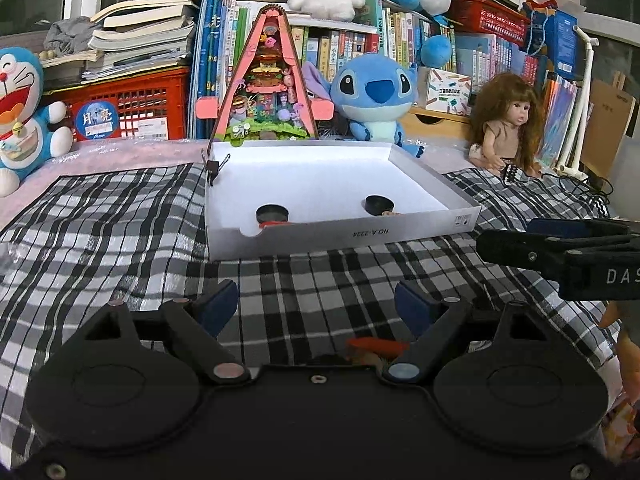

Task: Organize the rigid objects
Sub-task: 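Withdraw both tools from the tray toward the objects on the cloth, then grasp a black round lid with the left tool while the right tool grasps the black binder clip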

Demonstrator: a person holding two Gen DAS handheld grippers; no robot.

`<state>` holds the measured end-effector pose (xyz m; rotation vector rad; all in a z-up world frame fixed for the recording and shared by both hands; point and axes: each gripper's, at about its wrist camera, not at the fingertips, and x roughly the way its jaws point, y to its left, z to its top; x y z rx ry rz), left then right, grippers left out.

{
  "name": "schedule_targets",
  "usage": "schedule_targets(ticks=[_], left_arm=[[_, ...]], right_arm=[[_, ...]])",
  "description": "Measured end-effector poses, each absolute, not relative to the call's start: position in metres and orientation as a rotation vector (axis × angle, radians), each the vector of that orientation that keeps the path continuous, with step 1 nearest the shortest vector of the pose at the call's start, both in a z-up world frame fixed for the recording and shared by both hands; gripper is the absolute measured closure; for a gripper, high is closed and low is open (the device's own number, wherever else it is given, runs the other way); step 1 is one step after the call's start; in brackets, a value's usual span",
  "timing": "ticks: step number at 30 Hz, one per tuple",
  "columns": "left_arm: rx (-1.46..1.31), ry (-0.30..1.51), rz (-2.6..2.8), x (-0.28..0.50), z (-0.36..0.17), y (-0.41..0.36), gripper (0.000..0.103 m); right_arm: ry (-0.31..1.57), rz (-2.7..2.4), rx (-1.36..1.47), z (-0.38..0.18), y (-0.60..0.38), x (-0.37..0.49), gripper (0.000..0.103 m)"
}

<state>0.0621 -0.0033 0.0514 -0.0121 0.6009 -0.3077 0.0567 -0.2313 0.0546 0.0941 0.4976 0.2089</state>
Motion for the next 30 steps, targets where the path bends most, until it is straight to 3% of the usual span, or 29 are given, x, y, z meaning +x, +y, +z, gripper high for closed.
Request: schedule_targets(ticks=[25,30], left_arm=[[0.021,0.584,-0.299,0.026,0.023,-0.001,0.018],[0.021,0.596,-0.317,0.022,0.019,0.000,0.029]], right_arm=[[0.499,0.151,0.011,0.020,-0.227,0.025,0.004],[0.503,0.151,0.002,0.016,-0.226,0.020,0.004]])
